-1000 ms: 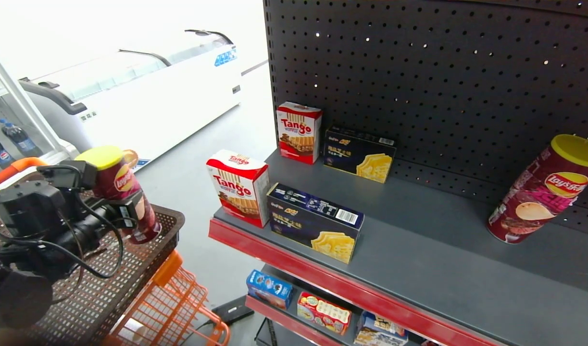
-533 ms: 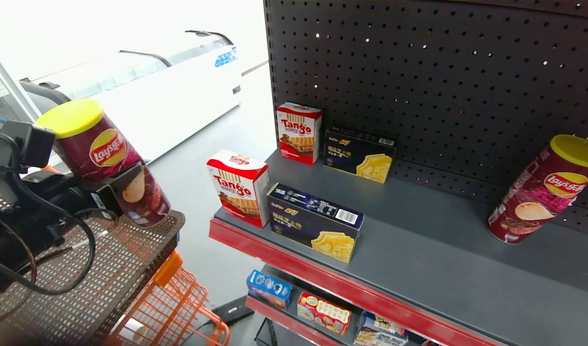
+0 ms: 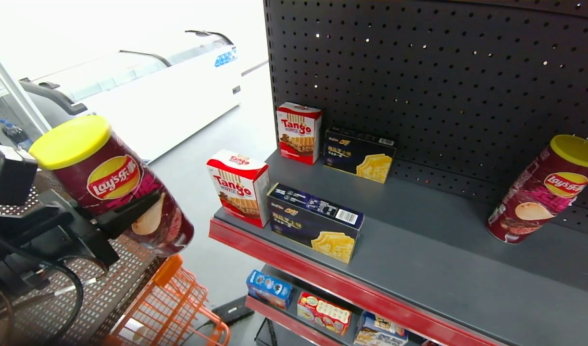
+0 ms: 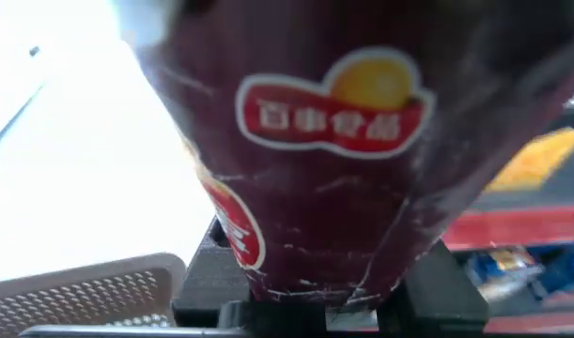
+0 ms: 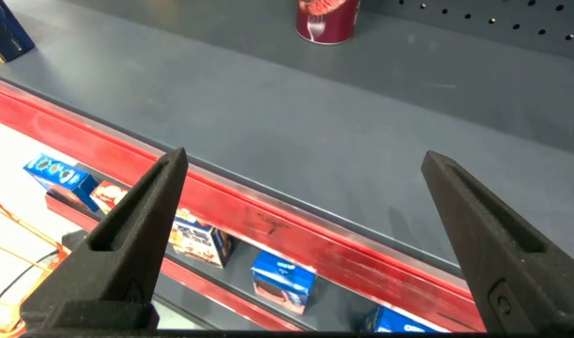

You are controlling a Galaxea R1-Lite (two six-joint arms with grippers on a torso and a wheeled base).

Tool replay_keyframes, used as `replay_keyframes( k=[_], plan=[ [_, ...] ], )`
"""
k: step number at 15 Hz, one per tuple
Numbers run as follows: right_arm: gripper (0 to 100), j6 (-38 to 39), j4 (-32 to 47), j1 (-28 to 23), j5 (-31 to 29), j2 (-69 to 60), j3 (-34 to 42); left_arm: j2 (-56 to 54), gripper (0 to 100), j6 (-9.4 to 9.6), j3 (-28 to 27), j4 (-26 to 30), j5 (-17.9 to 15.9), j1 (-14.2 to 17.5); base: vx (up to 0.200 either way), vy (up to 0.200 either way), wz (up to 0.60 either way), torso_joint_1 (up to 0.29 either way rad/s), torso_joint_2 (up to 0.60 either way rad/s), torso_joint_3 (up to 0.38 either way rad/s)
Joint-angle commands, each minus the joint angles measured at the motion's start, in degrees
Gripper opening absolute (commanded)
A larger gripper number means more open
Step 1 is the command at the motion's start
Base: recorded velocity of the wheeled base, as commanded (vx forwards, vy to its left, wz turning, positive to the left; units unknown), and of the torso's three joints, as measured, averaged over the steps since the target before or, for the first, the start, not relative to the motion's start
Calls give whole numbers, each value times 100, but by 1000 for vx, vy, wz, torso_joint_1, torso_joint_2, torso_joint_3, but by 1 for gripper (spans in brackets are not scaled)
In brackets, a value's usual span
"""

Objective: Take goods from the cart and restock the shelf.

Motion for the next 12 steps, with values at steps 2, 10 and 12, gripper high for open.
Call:
replay_keyframes(
  k=[2, 10, 12],
  plan=[
    [100, -4, 0, -3, 2, 7, 0, -254, 0, -22, 125, 31, -107, -199, 0, 0, 0, 0, 0, 0],
    [100, -4, 0, -3, 10, 7, 0, 176, 0, -128, -148, 49, -493, -1913, 0, 0, 0, 0, 0, 0],
    [100, -4, 0, -3, 10, 7, 0, 229, 0, -128, -165, 49, -546, -2317, 0, 0, 0, 0, 0, 0]
  ],
)
